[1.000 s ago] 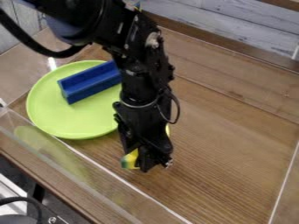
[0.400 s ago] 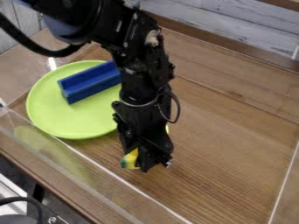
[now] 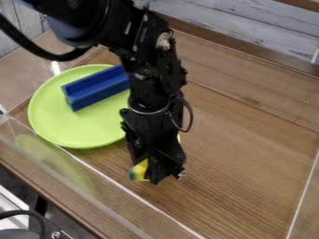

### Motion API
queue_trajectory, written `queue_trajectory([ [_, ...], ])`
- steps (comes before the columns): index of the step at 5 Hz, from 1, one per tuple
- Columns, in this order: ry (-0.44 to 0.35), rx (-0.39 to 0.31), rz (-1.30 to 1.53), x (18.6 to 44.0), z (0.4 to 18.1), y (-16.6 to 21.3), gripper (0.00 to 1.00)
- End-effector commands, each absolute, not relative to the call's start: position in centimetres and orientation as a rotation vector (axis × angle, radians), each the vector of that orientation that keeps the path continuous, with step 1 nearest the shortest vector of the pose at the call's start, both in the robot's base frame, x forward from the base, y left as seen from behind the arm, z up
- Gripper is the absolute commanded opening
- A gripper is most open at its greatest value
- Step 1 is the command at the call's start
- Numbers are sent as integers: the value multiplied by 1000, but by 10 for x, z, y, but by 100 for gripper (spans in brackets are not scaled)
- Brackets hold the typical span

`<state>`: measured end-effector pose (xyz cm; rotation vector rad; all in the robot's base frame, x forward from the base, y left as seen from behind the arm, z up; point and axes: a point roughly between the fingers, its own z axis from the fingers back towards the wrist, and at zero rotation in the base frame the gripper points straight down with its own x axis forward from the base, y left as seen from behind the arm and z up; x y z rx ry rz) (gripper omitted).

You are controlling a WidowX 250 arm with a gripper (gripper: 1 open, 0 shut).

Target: Put the banana in the green plate

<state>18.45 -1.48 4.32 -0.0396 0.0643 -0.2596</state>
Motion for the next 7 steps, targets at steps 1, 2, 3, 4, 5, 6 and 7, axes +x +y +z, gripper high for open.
queue_trajectory([
  [1, 0, -33, -267, 196, 56, -16, 0],
  [2, 12, -32, -264, 194, 62, -15, 0],
  [3, 19, -33, -245, 192, 73, -11, 0],
  [4, 18, -30, -205, 191, 89, -5, 0],
  [5, 9, -21, -128, 193, 119, 2, 0],
  [6, -3, -5, -68, 194, 142, 20, 0],
  [7, -10, 4, -33, 189, 151, 48, 0],
])
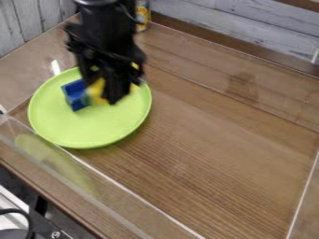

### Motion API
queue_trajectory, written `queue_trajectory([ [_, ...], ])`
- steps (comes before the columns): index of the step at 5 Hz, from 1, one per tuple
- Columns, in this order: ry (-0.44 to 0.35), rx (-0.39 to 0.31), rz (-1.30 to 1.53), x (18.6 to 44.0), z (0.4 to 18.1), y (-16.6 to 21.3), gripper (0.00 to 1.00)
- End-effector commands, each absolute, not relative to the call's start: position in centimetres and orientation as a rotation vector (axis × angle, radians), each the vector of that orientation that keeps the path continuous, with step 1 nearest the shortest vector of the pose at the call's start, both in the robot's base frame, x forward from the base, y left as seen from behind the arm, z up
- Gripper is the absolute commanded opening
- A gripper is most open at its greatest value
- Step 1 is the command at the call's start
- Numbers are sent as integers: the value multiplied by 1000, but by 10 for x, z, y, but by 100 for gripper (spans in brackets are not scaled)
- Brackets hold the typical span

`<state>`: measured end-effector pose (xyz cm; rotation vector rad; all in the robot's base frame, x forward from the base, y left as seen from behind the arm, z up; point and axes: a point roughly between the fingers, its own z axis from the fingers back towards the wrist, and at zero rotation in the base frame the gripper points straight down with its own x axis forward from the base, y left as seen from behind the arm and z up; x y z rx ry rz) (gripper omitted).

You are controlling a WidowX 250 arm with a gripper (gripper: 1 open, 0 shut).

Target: Put the banana in the green plate

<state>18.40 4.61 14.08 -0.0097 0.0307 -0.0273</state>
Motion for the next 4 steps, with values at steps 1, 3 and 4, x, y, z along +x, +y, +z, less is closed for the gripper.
queue_trajectory([
  [1, -20, 7, -11, 183, 148, 71, 0],
  [3, 1, 25, 22, 176, 133, 84, 0],
  [4, 12, 33, 19, 175, 125, 85, 0],
])
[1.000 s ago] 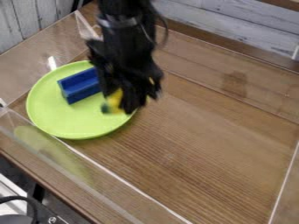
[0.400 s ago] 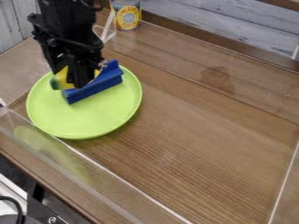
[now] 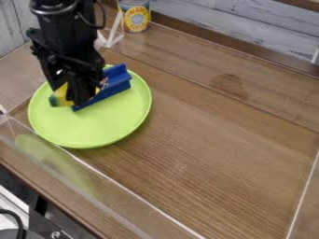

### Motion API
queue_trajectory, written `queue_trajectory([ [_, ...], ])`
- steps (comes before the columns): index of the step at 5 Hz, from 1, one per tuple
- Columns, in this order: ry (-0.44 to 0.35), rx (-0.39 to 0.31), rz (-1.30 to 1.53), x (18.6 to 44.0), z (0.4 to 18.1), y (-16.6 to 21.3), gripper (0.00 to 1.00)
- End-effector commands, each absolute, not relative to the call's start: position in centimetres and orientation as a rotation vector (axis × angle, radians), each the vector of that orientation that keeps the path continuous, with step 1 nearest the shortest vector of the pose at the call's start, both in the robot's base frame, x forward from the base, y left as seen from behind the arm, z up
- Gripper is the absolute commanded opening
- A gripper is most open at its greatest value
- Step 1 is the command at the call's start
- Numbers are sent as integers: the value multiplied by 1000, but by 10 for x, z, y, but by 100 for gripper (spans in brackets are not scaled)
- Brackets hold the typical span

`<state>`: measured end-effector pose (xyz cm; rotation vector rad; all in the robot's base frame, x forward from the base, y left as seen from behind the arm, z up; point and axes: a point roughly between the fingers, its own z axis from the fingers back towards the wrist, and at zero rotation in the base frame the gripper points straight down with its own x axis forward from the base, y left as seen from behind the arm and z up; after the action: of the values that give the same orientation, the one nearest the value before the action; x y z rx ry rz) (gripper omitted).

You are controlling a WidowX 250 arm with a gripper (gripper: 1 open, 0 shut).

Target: Put the banana in the green plate

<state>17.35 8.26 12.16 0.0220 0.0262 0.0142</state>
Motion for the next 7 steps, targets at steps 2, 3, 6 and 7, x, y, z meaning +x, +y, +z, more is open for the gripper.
queue_trajectory([
  [2, 30, 37, 29, 177, 115, 91, 100],
  [3, 27, 30, 31, 178, 111, 92, 100],
  [6, 17, 9, 35, 179, 103, 92, 100],
  [7, 13, 3, 35, 179, 100, 92, 100],
])
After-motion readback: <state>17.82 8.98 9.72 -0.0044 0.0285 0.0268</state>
